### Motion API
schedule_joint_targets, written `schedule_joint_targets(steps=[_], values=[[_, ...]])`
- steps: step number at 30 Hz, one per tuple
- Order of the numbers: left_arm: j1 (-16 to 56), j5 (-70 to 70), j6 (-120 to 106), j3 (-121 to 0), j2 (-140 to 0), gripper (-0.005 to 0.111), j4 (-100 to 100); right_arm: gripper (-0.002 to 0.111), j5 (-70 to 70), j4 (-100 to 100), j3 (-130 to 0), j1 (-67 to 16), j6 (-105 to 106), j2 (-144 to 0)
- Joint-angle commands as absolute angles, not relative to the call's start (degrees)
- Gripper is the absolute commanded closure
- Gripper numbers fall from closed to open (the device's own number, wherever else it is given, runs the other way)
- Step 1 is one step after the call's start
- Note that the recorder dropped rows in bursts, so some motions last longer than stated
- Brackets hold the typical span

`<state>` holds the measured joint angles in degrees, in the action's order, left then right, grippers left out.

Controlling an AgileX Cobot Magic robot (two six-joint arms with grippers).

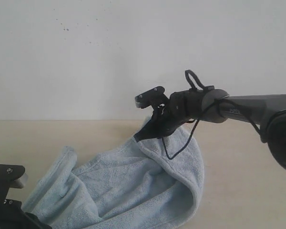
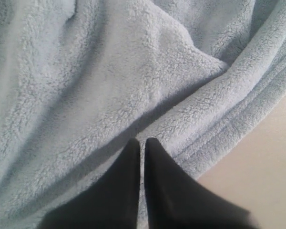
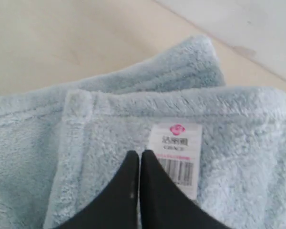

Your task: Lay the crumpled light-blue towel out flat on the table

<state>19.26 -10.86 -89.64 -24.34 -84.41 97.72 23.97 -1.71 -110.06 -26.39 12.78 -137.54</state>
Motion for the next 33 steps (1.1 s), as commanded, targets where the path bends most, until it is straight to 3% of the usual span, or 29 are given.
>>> schedule_joint_targets(steps=[1, 2, 4, 8, 12, 14, 18, 20, 21, 23, 33], values=[[19.1, -12.5, -90.5, -24.7, -84.4, 0.103, 98.0, 0.090, 28.0, -10.0, -110.3, -26.0, 22.3, -136.6], [19.1, -12.7, -90.5, -24.7, -84.4, 0.103, 98.0, 0.070, 27.0, -15.8, -110.3, -26.4, 27.2, -136.6], [19.1, -12.9, -90.5, -24.7, -84.4, 0.103, 98.0, 0.053, 23.5, -17.4, -110.3, -27.0, 28.2, -136.6], [19.1, -13.3, -90.5, -24.8, -84.4, 0.103, 98.0, 0.069, 21.8, -17.4, -111.0, -27.2, 29.1, -138.1], [19.1, -13.7, -90.5, -24.9, -84.4, 0.103, 98.0, 0.067, 22.3, -17.4, -114.2, -28.0, 29.1, -141.3], [19.1, -13.9, -90.5, -24.9, -84.4, 0.103, 98.0, 0.057, 22.2, -17.4, -116.2, -28.5, 29.3, -142.9], [19.1, -15.5, -91.1, -24.9, -84.4, 0.103, 98.0, 0.056, 22.2, -17.0, -118.3, -28.5, 29.6, -145.3], [19.1, -15.5, -91.1, -24.9, -84.4, 0.103, 98.0, 0.062, 22.5, -17.0, -119.1, -28.5, 29.6, -146.6], [19.1, -15.6, -91.1, -24.9, -84.4, 0.103, 98.0, 0.078, 23.0, -17.0, -119.4, -28.5, 29.6, -147.0], [19.1, -16.3, -91.4, -25.1, -84.4, 0.103, 98.0, 0.094, 22.6, -16.1, -119.4, -28.5, 29.6, -146.9], [19.1, -16.5, -91.9, -25.2, -84.4, 0.103, 98.0, 0.095, 28.6, -15.7, -119.4, -27.8, 28.7, -144.0]])
